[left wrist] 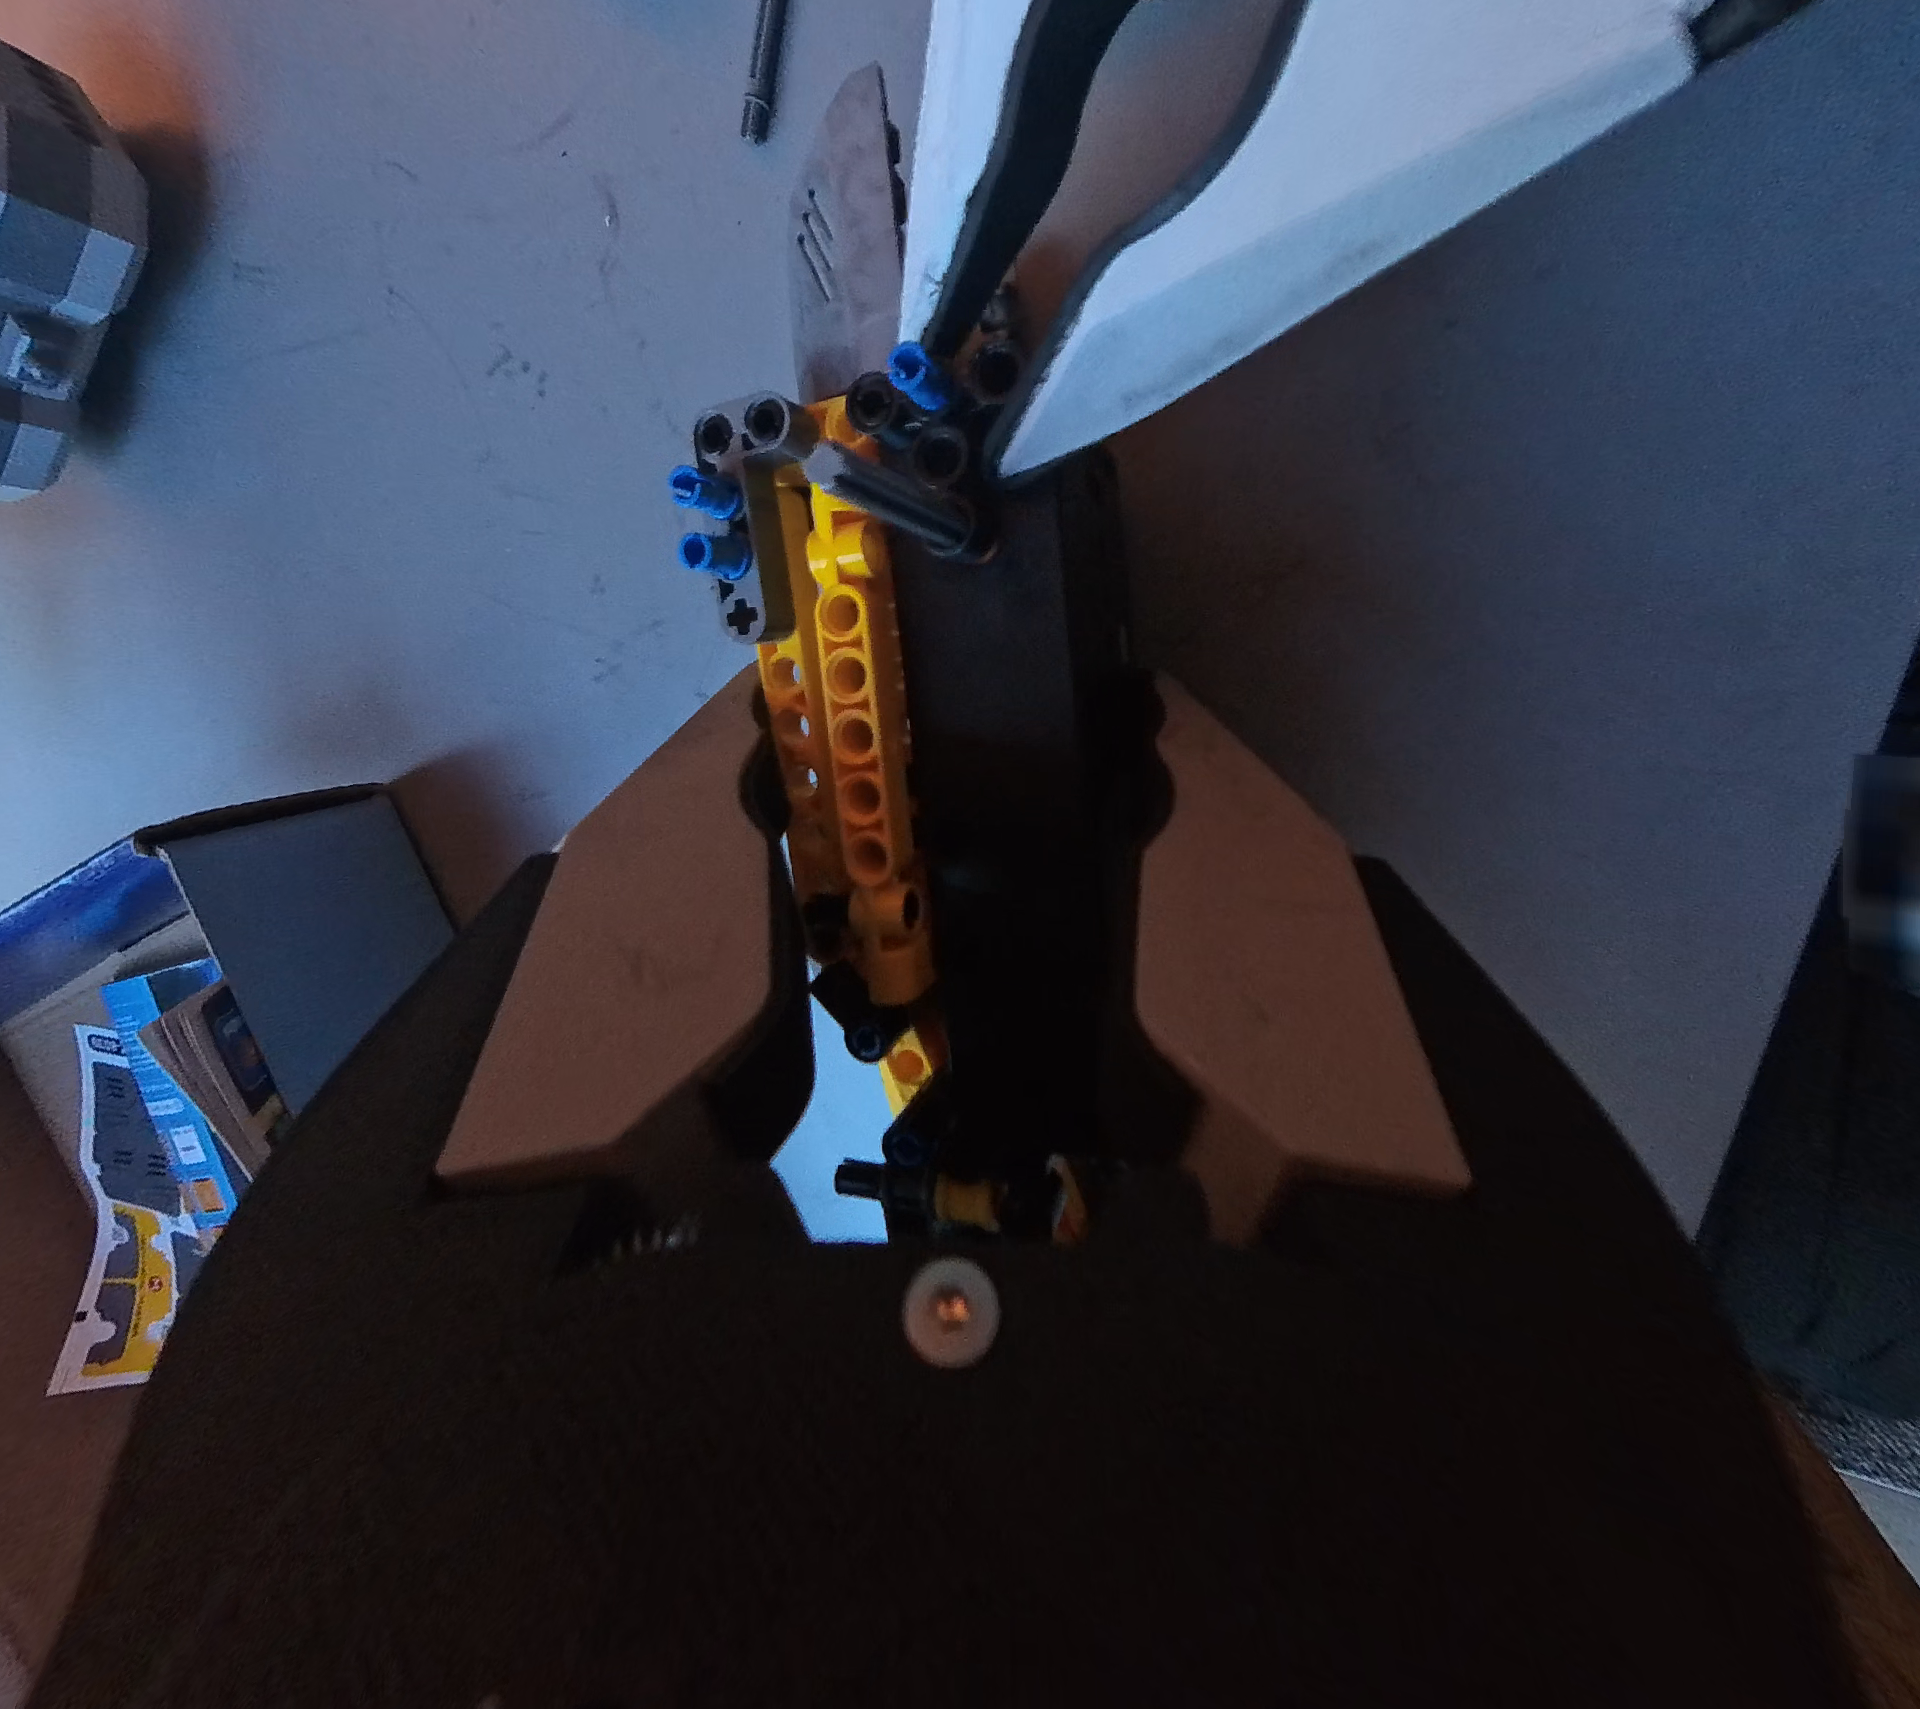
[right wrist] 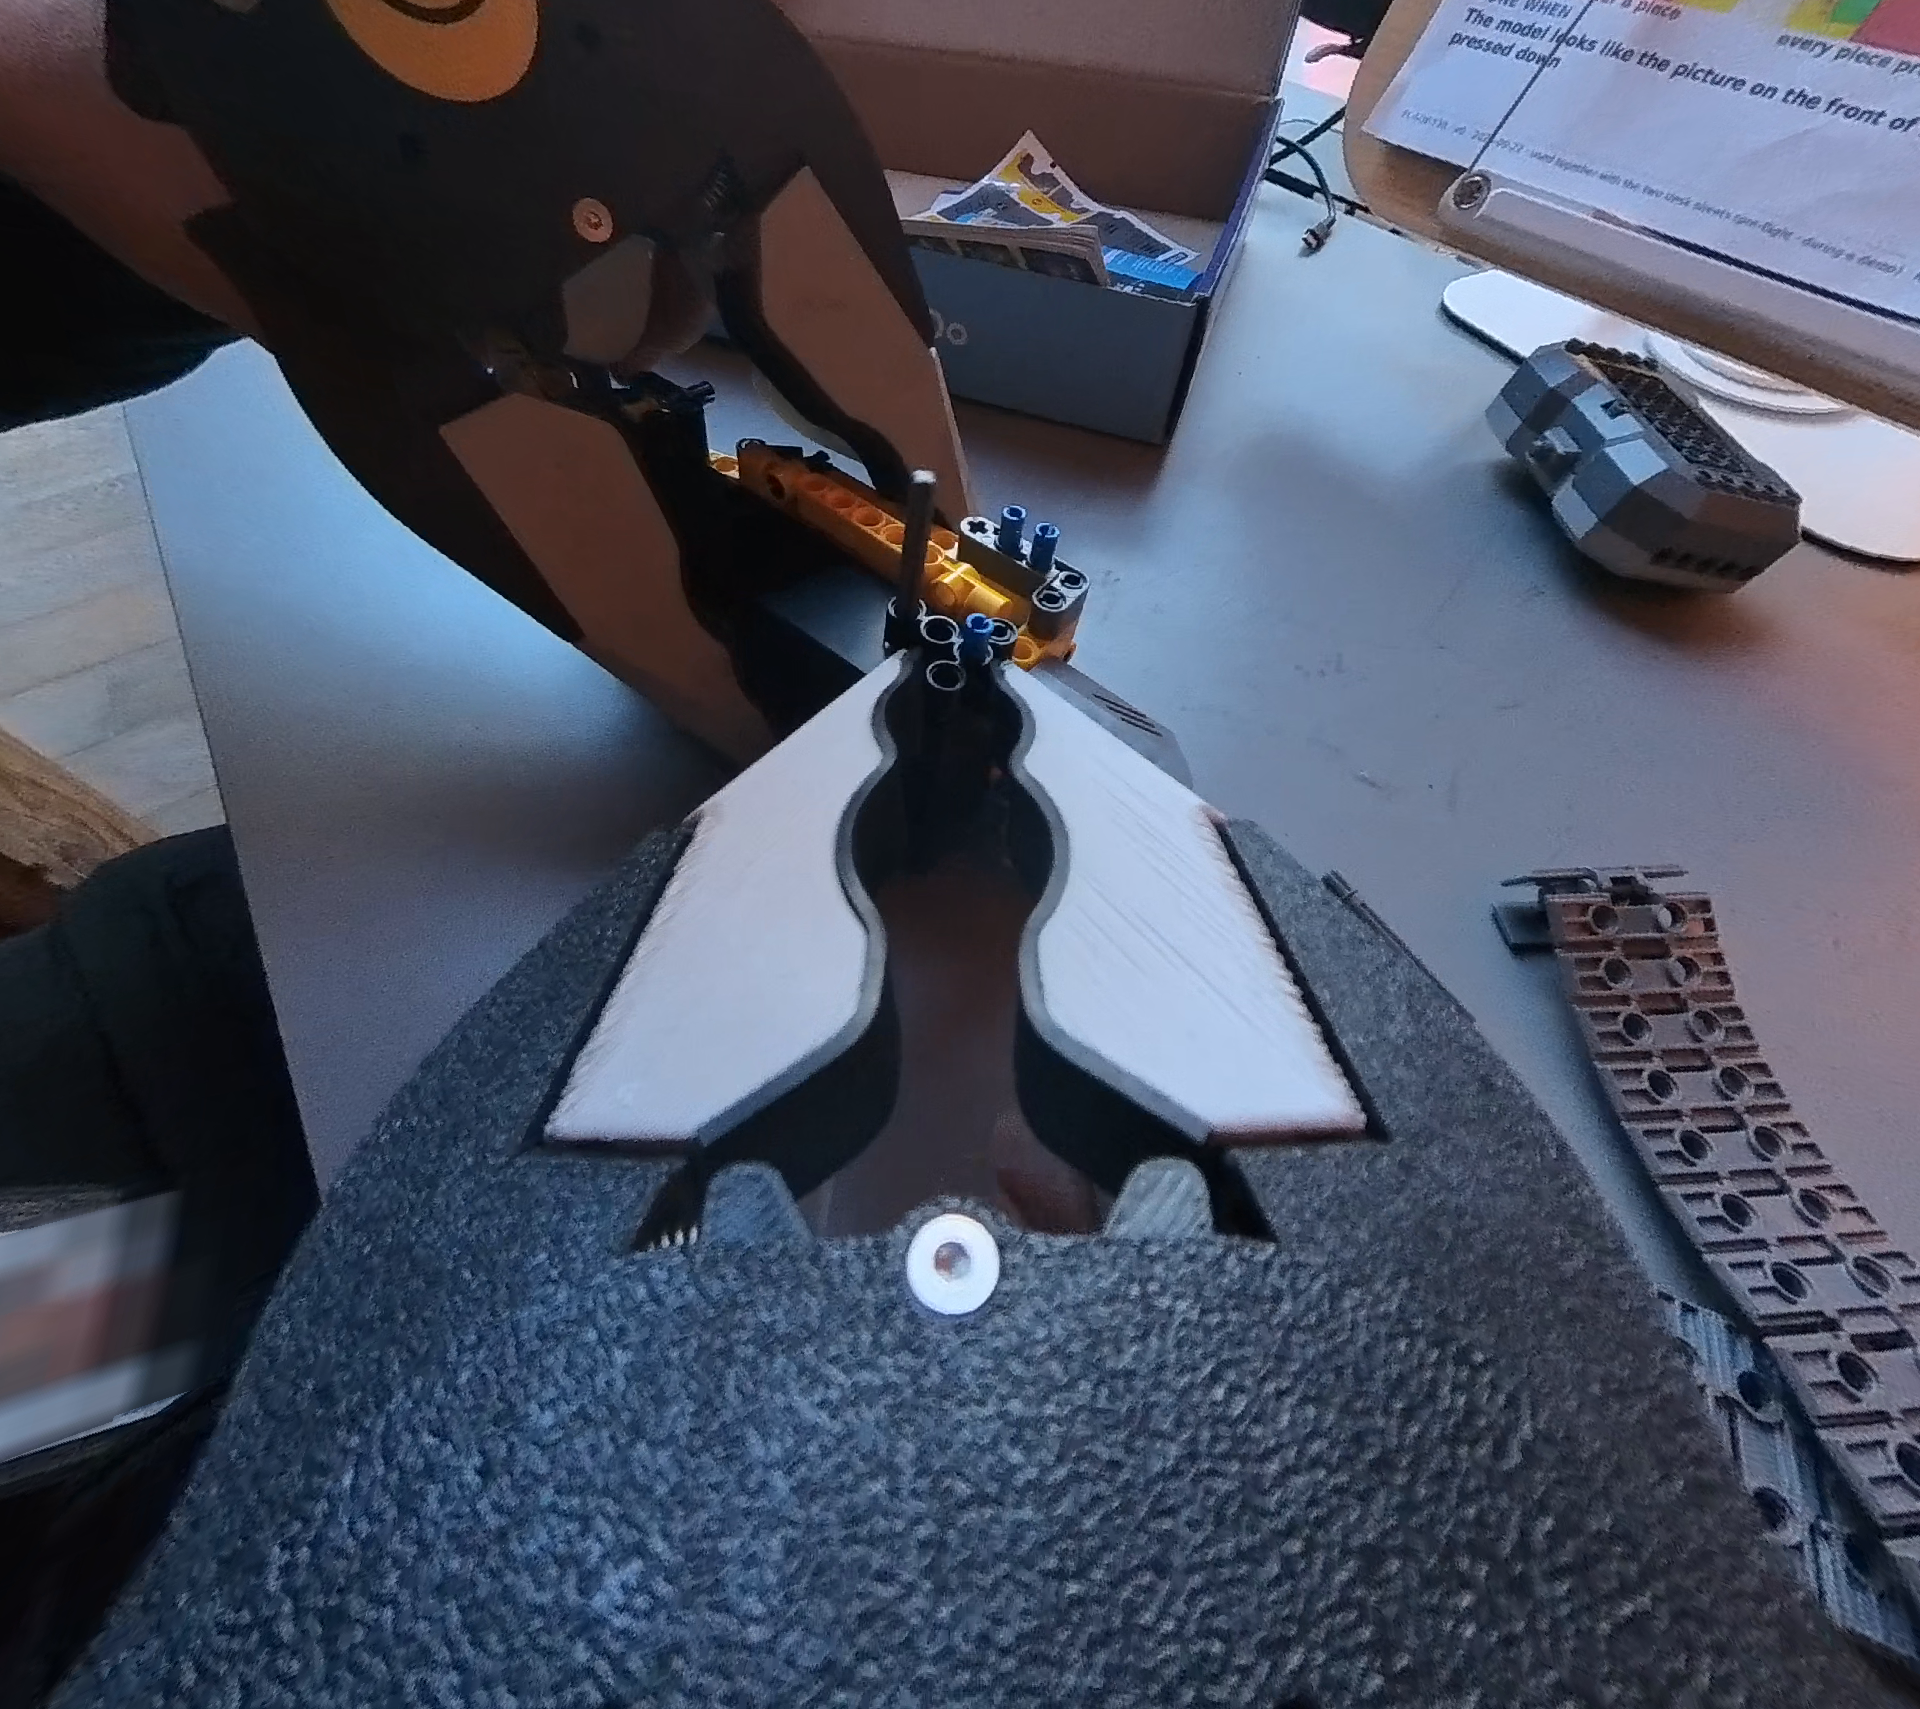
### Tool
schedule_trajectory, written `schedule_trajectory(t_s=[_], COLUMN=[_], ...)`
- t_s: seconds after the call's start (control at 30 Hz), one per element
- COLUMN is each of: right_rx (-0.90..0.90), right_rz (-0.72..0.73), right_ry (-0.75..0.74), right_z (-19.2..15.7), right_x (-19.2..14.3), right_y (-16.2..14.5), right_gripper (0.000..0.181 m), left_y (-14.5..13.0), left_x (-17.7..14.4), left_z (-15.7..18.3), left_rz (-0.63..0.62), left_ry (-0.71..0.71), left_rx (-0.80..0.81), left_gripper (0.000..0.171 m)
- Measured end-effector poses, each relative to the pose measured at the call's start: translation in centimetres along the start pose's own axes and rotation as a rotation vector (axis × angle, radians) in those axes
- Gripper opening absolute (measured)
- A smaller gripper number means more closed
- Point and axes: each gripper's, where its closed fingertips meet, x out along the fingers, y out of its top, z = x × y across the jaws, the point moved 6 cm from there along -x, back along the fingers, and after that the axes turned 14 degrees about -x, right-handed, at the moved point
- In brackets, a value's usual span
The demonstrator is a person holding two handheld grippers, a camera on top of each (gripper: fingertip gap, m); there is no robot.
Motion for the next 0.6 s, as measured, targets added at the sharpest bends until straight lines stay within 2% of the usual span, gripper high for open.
schedule_trajectory(t_s=[0.27, 0.4, 0.47, 0.53, 0.6], right_rx=[0.074, 0.05, 0.079, 0.087, 0.088], right_rz=[0.027, 0.03, 0.07, 0.172, 0.19], right_ry=[0.065, 0.049, 0.08, 0.058, 0.062], right_z=[0.6, 0.6, 0.9, 1.7, 2.5], right_x=[-0.1, -0.2, -0.5, -1.6, -2.2], right_y=[-0.2, -0.2, 0.0, 0.5, 0.5], right_gripper=[0.009, 0.008, 0.009, 0.0, 0.0], left_y=[0.2, 0.3, 0.3, 0.3, 0.3], left_x=[0.1, 0.1, 0.1, 0.1, 0.1], left_z=[0.1, 0.0, 0.1, 0.1, 0.1], left_rz=[0.001, 0.003, 0.003, 0.003, 0.004], left_ry=[0.001, -0.011, -0.008, -0.005, -0.003], left_rx=[-0.013, -0.019, -0.014, -0.012, -0.009], left_gripper=[0.065, 0.065, 0.065, 0.065, 0.065])
